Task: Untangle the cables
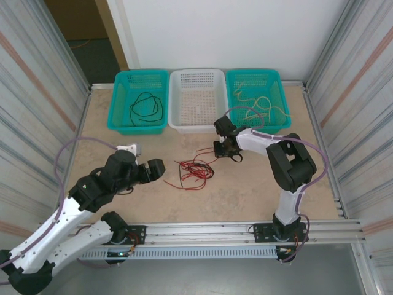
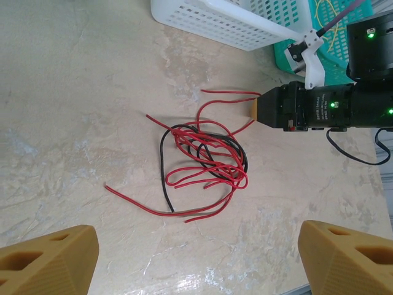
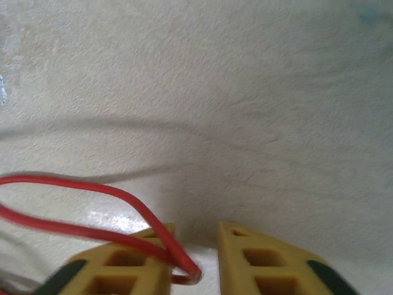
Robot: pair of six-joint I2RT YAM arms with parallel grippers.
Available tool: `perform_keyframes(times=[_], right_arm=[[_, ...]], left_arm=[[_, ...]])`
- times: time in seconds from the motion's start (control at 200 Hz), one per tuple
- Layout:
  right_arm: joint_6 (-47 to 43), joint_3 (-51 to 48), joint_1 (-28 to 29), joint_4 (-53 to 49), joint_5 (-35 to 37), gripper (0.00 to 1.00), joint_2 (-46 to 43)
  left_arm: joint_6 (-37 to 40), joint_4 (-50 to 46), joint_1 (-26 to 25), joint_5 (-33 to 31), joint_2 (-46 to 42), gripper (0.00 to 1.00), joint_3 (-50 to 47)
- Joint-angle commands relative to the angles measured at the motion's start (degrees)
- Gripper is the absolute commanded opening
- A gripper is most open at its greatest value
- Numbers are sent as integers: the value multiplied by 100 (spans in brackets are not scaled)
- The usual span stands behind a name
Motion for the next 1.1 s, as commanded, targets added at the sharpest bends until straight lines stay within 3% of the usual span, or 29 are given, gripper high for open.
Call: perform_keyframes(times=[0.0,0.276,0.486,0.797,1.097], right_arm=[[-102,65,6,10,254,11,-32],[-211,-146,620,-639,847,0,-1741],[-233,903,1037,-1468,953,1,-2835],[-257,2760,1118,-1873,473,2,-3030],[-75,3403,951,-1720,-506,3,-3035]], left_arm=[[130,-138,52,-38,-62,85,256],[258,113,56,73,58,84,292],[780,699,52,359,306,85,582],[1749,2021,10,1245,1049,86,1150],[2855,2465,-379,1042,1567,92,1690]])
